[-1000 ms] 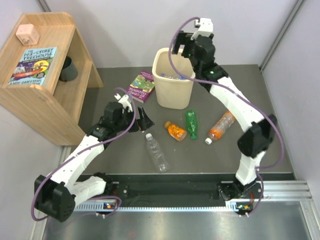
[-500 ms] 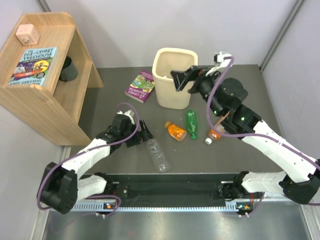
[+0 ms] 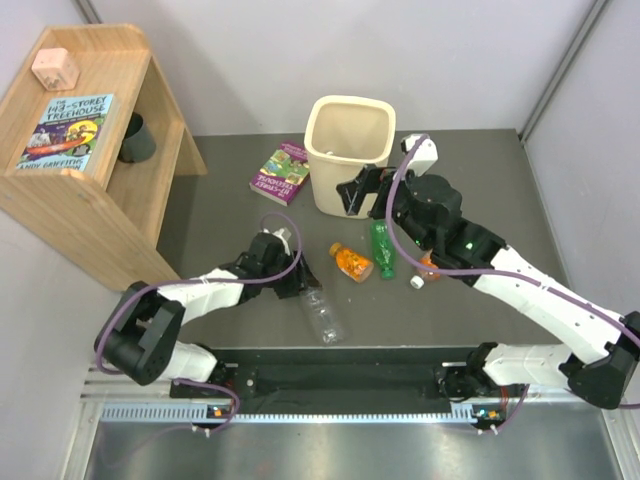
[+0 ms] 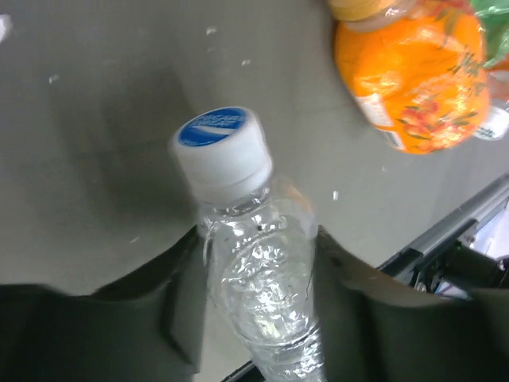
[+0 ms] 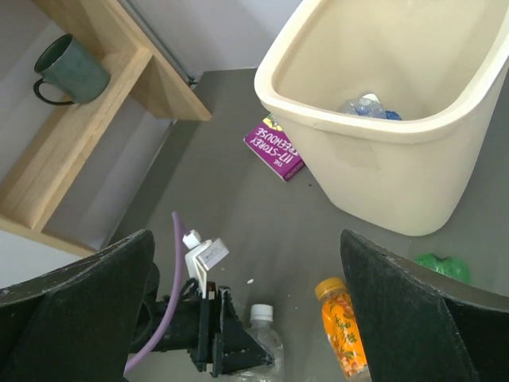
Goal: Put the plastic bottles in the bin
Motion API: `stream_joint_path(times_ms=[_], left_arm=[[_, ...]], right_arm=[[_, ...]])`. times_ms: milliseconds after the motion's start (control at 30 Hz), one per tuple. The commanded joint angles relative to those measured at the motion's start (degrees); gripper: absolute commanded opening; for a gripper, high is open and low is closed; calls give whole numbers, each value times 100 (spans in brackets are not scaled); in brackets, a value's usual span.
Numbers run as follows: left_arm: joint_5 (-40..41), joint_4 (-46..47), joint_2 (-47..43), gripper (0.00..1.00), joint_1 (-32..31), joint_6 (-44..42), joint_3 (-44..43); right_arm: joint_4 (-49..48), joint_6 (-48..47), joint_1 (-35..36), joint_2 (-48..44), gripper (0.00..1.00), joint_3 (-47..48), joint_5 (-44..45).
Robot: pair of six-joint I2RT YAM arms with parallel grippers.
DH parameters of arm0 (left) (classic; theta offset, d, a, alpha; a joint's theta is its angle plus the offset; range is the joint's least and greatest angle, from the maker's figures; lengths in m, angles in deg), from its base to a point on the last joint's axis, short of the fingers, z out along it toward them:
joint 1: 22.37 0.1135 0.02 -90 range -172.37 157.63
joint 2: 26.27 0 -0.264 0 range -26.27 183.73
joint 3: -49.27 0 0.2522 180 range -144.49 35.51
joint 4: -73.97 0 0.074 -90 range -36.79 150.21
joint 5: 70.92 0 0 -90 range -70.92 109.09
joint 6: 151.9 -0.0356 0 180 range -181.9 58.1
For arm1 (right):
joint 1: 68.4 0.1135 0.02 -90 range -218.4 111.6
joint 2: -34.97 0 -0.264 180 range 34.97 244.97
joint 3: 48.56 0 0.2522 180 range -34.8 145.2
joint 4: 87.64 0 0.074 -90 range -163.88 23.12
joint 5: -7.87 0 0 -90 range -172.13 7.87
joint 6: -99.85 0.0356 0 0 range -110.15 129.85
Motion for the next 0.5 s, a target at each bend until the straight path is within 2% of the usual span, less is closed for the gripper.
stream_joint_path(times_ms=[0,100,200,300,400,467], left_arm=[[14,449,45,36,-46,6,60],[102,135,-77,19,-46,-169,-186],[268,-497,-402,13,-46,-468,-634],[366,-745,-929,9,15,-715,-1091],[-54,-554,-1430,6,200,-724,-1434],[-284,-97,-1728,4,384,-531,-1557]], right_arm=[[80,58,97,-312,100,18,44],[299,31,97,-383,100,9,193],[737,31,89,-348,100,149,483],[714,92,89,-566,100,-61,450],[520,-258,54,-743,100,-281,-753],[91,-250,45,-892,100,-621,-1454]])
